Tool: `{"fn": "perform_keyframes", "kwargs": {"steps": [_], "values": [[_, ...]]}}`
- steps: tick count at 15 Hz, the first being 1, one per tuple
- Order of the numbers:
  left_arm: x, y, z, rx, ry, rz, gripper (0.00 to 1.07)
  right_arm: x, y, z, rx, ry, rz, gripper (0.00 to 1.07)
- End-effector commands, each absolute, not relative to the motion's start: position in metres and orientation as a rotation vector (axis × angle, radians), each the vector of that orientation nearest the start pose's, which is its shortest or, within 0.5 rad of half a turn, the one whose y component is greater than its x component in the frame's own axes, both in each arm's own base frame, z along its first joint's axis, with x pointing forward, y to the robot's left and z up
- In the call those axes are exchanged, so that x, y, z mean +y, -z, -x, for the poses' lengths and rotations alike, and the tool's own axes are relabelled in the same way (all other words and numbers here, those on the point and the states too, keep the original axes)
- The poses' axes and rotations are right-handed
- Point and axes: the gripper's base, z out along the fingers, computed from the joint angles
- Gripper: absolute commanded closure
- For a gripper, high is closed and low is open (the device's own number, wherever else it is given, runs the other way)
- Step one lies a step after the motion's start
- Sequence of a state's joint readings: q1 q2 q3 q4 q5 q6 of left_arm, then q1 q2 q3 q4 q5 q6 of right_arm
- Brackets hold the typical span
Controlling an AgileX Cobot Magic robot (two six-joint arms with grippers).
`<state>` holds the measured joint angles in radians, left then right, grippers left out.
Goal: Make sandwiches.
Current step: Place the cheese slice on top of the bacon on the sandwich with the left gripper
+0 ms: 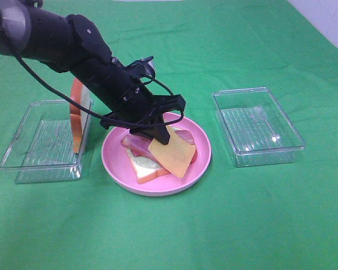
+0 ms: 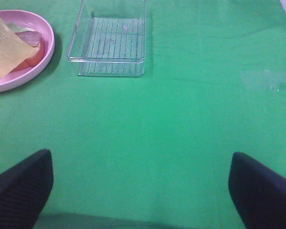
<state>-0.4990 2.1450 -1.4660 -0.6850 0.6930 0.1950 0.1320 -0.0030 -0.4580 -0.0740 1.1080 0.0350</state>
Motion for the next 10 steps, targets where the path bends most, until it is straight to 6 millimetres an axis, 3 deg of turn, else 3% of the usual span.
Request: {"fn": "perform_keyframes", "kwargs": {"steps": [1,6,7,8,9,10], "values": [[-0.2423,-0.1416,-0.3703,2.801,0.731,-0.356,1.07,-0.0064,-0.2612,0.0062,2.089,-0.01,0.098,0.12],[-0.2405,-0.1422,-0.3776,2.731,0.669,-0.356,1.05,-0.0064,-0.2612,0.0062,2.089,-0.01,0.098,0.12],[-0.2404,-0.1422,-0.3775,2.732,0.668,-0.358,0.97,-0.0064,-0.2612,0.0062,2.089,-0.01,0.098,0.12],[-0.2404,-0.1426,-0.3774,2.732,0.67,-0.355,0.81,-0.0064,-0.2612,0.0062,2.089,-0.01,0.098,0.12],[-0.2403,-0.1457,-0.3771,2.733,0.677,-0.333,0.55,-0.0064,-0.2612,0.0062,2.089,-0.01,0.098,0.12],[-0.2403,-0.1493,-0.3771,2.723,0.68,-0.332,0.4,-0.0064,-0.2612,0.0062,2.089,-0.01,0.098,0.12]]}}
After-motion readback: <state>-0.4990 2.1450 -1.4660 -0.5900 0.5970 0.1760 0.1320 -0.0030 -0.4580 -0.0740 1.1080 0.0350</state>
